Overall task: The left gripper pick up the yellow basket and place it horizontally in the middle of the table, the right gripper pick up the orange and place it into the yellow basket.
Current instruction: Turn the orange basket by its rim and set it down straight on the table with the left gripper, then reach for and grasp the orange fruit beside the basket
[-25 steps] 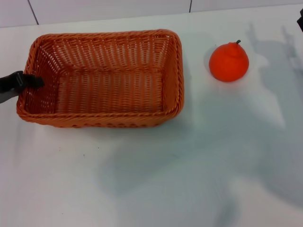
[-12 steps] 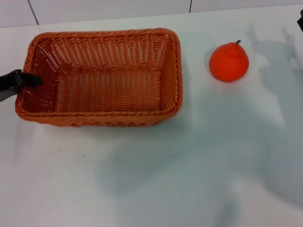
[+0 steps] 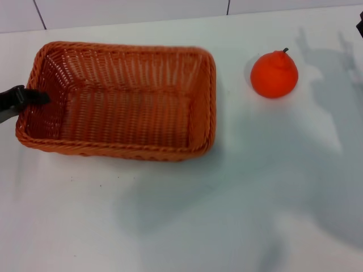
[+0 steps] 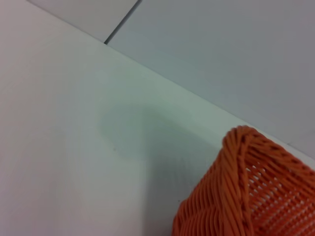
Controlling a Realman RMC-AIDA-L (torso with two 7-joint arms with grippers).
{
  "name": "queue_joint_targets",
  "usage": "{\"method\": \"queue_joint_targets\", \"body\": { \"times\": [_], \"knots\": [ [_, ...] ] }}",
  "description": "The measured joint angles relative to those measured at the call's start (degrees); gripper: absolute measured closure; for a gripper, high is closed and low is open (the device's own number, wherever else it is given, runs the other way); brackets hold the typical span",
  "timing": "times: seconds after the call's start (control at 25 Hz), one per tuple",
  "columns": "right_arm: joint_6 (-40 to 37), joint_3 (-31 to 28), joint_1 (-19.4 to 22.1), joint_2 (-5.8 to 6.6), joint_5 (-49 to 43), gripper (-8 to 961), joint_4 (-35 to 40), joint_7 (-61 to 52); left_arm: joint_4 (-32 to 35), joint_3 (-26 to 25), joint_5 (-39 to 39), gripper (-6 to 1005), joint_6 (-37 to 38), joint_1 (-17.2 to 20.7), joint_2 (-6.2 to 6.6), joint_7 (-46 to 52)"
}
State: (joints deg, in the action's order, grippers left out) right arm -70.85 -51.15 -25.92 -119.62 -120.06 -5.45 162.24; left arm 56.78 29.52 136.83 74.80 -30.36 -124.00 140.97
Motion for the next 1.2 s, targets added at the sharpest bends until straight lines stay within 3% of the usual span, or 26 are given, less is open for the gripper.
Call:
{"method": "queue_joint_targets", "body": {
  "times": [0.2, 0.44, 0.84, 1.2],
  "knots": [
    [0.0, 0.0, 0.0, 0.00, 0.0, 6, 0.0, 0.0, -0.1, -0.2, -0.7, 820, 0.0, 0.2, -0.01, 0.0],
    [0.0, 0.2, 0.1, 0.00, 0.0, 6, 0.0, 0.0, -0.3, -0.4, -1.3, 662, -0.2, 0.5, -0.01, 0.0],
    [0.0, 0.4, 0.4, 0.00, -0.1, 7, 0.0, 0.0, 0.7, -0.4, -5.3, 244, -1.7, 1.9, 0.07, -1.5],
    [1.7, 3.3, -0.2, -0.11, -0.3, 7, -0.9, -0.1, 5.2, -0.6, -10.3, 164, -6.3, 3.0, 0.12, -6.9]
  ]
}}
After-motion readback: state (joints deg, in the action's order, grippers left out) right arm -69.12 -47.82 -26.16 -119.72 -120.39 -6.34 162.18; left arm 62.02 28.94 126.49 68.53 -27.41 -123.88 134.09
